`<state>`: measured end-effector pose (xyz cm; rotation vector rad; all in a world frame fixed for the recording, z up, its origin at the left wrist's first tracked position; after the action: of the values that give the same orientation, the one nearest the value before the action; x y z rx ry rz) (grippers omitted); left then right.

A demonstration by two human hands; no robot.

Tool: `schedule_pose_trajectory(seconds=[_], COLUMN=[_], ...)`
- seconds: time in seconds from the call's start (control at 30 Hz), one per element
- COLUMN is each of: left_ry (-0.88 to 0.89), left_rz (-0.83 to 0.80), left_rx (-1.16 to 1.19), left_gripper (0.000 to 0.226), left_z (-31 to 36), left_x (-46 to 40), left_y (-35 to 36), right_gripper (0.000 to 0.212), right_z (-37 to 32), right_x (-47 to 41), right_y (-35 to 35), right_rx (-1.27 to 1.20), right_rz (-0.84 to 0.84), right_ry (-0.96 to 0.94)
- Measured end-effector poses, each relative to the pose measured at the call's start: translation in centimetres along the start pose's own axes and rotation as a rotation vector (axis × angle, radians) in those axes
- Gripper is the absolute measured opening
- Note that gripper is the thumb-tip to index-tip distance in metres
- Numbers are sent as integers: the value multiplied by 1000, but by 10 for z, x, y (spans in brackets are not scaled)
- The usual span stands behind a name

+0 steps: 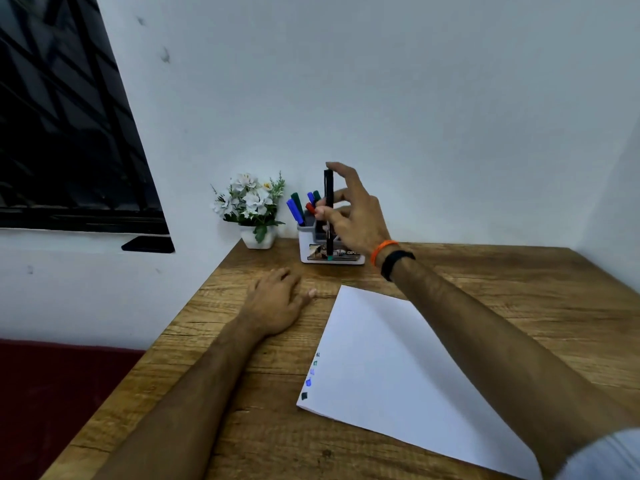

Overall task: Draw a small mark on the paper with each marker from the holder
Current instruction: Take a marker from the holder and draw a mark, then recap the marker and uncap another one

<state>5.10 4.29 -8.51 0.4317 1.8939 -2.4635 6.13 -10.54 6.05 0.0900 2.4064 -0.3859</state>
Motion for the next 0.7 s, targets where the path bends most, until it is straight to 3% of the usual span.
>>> schedule_pose_trajectory(seconds=[0.43,0.57,0.7], left_ry=[0,0,0], left_rz=[19,25,23], left_rx=[-17,-11,-11], left_gripper=[64,63,63], left_z=[1,1,1], left_x=[0,1,1], left_y=[-1,-2,-3], right_gripper=[61,64,48], right_z=[14,25,37], right_x=[-71,-73,-66], right_y=[17,28,48], right_rx=[140,261,628], right_rz=[151,95,-100], right_ry=[-104,-79,-116])
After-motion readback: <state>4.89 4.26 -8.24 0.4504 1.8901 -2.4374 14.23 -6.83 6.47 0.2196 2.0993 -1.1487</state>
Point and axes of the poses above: each hand's wrist, its own x-axis away from the middle knuckle, its own y-axis out of the palm, z = x × y, the point moved 10 cm from there along -x, towards the middle knuckle, and after that the axes turned 5 degrees about z, right-handed, at the moved point
